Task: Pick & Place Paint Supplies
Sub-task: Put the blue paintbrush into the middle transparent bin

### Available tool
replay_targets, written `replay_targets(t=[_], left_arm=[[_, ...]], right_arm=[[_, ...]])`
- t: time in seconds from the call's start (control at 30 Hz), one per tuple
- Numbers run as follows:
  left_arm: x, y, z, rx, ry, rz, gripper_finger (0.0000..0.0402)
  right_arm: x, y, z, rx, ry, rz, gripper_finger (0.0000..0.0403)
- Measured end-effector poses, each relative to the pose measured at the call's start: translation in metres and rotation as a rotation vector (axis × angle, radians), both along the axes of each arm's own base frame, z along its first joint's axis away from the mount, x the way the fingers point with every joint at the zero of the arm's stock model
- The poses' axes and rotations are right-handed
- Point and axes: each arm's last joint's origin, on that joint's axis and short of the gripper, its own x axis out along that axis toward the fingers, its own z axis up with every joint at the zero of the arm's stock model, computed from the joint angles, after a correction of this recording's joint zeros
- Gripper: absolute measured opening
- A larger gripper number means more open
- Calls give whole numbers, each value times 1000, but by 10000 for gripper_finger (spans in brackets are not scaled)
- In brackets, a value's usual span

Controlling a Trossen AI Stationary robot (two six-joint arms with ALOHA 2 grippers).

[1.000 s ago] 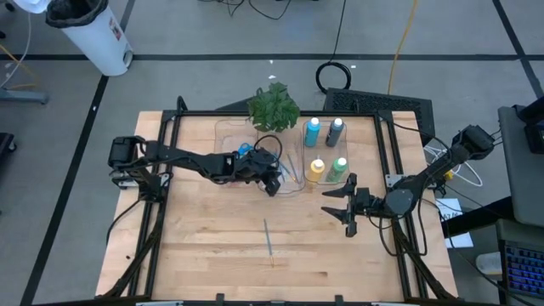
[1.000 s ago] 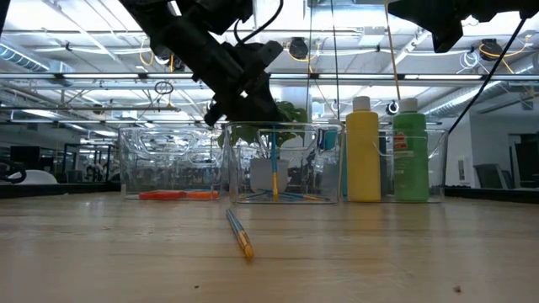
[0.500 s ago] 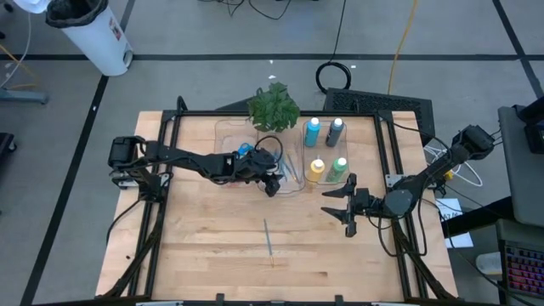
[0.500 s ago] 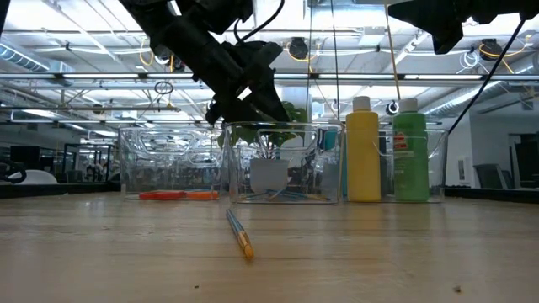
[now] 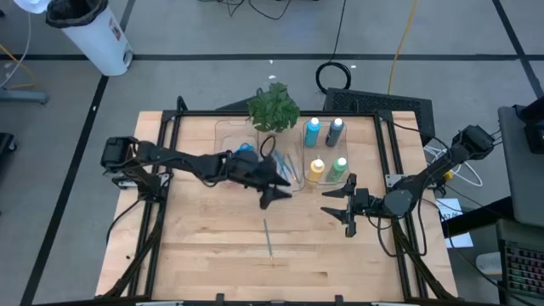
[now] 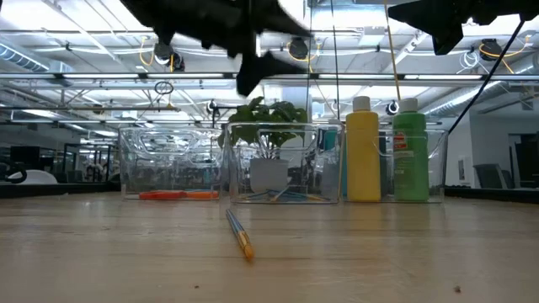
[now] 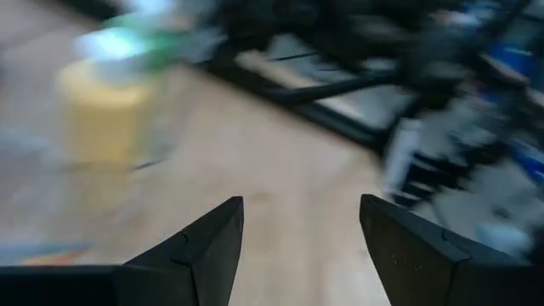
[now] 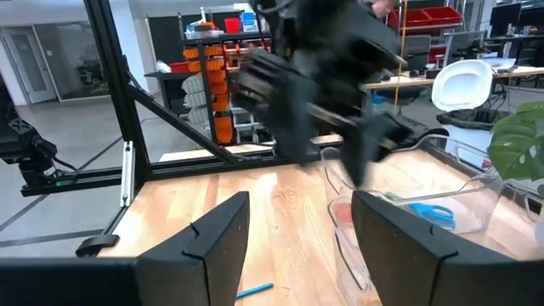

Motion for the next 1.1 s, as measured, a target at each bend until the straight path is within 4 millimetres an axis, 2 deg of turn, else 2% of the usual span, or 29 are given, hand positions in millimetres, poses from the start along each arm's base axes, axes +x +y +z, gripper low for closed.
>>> replay_targets(t=[0.13, 0.27, 0.43, 0.63, 0.8, 1.0, 1.1], left_arm=[[-1, -30, 13, 65, -133, -171, 244], [-7, -64, 9, 227, -162, -324, 244], [-18, -109, -22, 448, -20, -469, 244], [-22, -144, -58, 665, 42, -567, 244], [-19, -152, -90, 690, 128, -572, 244], [-12, -143, -126, 696, 269, -489, 244], [-8, -136, -135, 647, 310, -456, 243]], right_arm=[[0, 0, 0, -2, 3, 0, 198], [0, 0, 0, -2, 3, 0, 199], [0, 0, 0, -2, 2, 0, 199], [1, -1, 0, 1, -2, -7, 199], [1, -1, 0, 2, -2, -8, 199], [1, -1, 0, 2, -2, -8, 199], [1, -1, 0, 0, -1, -8, 198]])
